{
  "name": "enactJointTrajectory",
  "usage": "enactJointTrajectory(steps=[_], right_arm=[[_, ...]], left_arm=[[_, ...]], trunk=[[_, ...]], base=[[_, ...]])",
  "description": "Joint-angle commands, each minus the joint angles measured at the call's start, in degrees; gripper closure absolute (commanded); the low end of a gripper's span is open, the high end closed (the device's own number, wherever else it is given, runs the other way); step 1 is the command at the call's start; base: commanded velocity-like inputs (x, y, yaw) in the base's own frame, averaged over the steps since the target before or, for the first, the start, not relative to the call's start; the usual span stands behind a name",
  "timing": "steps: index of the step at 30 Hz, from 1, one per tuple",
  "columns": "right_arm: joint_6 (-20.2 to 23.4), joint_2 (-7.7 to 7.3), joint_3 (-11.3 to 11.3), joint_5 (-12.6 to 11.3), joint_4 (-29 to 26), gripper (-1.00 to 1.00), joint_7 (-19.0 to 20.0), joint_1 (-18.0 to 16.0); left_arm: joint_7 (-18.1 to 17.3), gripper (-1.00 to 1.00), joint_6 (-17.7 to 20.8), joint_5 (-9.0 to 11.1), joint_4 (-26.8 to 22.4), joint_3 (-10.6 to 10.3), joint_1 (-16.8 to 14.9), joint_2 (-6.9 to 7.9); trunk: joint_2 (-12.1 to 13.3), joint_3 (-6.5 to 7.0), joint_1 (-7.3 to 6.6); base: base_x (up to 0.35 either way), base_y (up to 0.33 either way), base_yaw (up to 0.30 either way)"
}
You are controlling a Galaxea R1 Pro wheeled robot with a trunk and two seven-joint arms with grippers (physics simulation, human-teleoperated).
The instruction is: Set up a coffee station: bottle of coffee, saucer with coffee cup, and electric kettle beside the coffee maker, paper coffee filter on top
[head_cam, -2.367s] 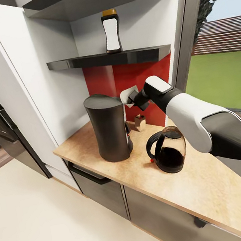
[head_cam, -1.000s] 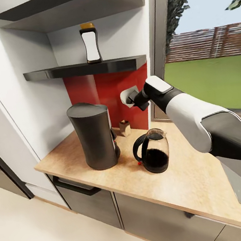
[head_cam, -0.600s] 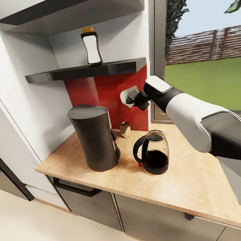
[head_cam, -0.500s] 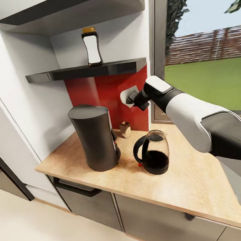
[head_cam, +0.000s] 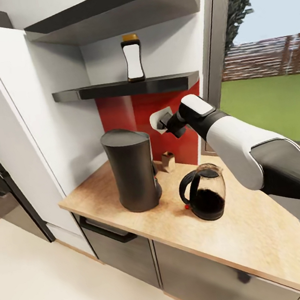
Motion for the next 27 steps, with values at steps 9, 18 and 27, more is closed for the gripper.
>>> enactJointTrajectory(steps=[9,18,27], right_arm=[[0.39,0.0,0.42,0.09,-0.67,1.0,0.12,-1.02],[0.37,0.0,0.31,-0.05,-3.45,1.0,-0.28,-1.02],[0.39,0.0,0.28,-0.07,-3.76,1.0,-0.4,-1.01]], left_arm=[[0.07,-1.0,-0.52,0.73,-0.28,-0.12,-0.08,-0.23],[0.09,-1.0,-0.72,0.57,-3.18,-0.23,-0.13,-2.0],[0.13,-1.0,-0.72,0.93,-6.08,-0.09,-0.13,-2.3]], trunk=[[-0.12,-0.1,0.04],[-0.12,-0.1,0.04],[-0.12,-0.1,0.04]], base=[[0.008,0.006,0.005],[0.0,0.0,0.0],[0.0,0.0,0.0]])
